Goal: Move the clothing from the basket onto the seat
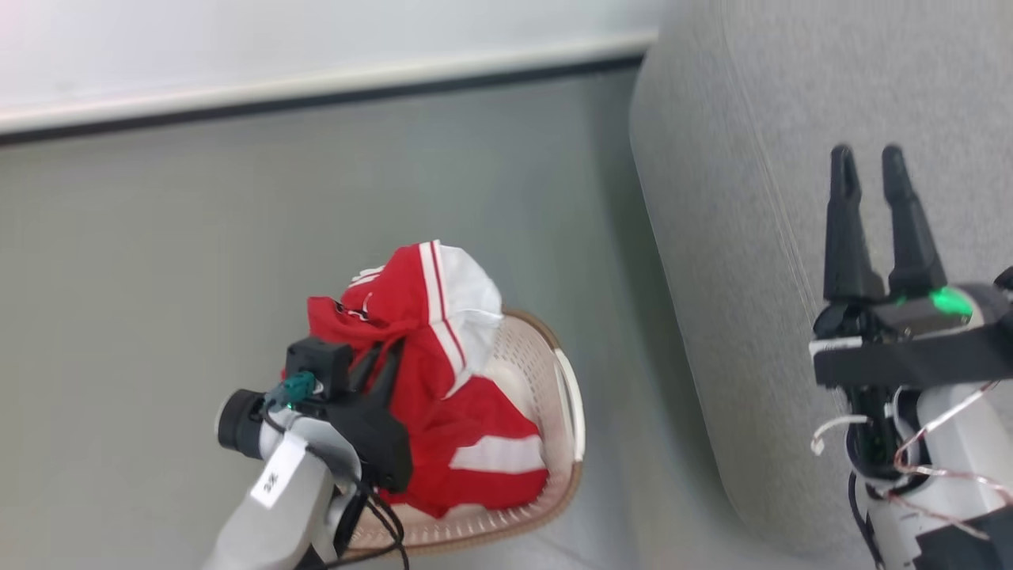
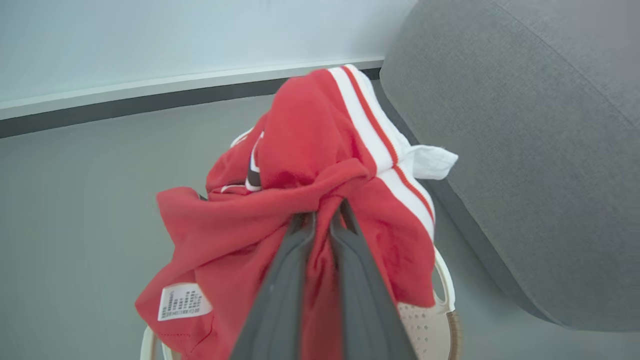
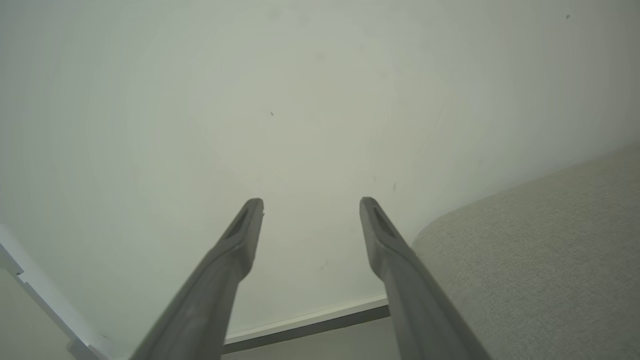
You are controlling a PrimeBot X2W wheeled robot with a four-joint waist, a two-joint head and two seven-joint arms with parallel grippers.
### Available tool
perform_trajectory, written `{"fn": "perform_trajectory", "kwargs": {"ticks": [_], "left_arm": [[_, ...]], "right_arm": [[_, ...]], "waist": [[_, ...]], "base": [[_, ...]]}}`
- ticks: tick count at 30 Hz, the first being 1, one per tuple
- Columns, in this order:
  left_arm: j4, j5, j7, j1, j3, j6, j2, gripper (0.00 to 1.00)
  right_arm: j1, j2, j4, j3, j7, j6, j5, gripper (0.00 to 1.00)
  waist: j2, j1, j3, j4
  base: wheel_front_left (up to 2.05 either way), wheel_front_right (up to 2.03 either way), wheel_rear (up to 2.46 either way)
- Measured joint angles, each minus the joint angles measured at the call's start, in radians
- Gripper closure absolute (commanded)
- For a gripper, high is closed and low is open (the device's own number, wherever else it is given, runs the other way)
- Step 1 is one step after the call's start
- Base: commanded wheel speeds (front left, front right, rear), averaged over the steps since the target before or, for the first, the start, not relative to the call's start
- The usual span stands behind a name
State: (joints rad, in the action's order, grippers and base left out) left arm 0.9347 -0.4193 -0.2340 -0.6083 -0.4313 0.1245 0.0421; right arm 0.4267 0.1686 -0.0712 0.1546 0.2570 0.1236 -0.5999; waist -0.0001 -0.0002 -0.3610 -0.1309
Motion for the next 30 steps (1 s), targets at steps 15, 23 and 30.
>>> {"fn": "perform_trajectory", "kwargs": {"ticks": [15, 23, 30], "left_arm": [[-0.323, -0.098, -0.015, 0.079, -0.091, 0.0, 0.002, 1.0], [-0.473, -0.126, -0.015, 0.053, -0.093, 0.0, 0.036, 1.0], [-0.522, -0.125, -0.014, -0.011, -0.087, 0.0, 0.036, 1.0]], "right_arm": [[-0.151, -0.002, -0.045, 0.071, 0.0, 0.0, -0.018, 0.0], [-0.216, 0.004, -0.002, 0.148, 0.0, 0.0, -0.023, 0.0], [-0.23, 0.019, 0.007, 0.216, 0.0, 0.0, -0.021, 0.0]], "waist": [[-0.0001, 0.0, 0.219, 0.06], [0.0, 0.0001, 0.306, 0.068], [0.0, 0.0002, 0.318, 0.062]], "base": [[0.0, 0.0, 0.0], [0.0, 0.0, 0.0], [0.0, 0.0, 0.0]]}}
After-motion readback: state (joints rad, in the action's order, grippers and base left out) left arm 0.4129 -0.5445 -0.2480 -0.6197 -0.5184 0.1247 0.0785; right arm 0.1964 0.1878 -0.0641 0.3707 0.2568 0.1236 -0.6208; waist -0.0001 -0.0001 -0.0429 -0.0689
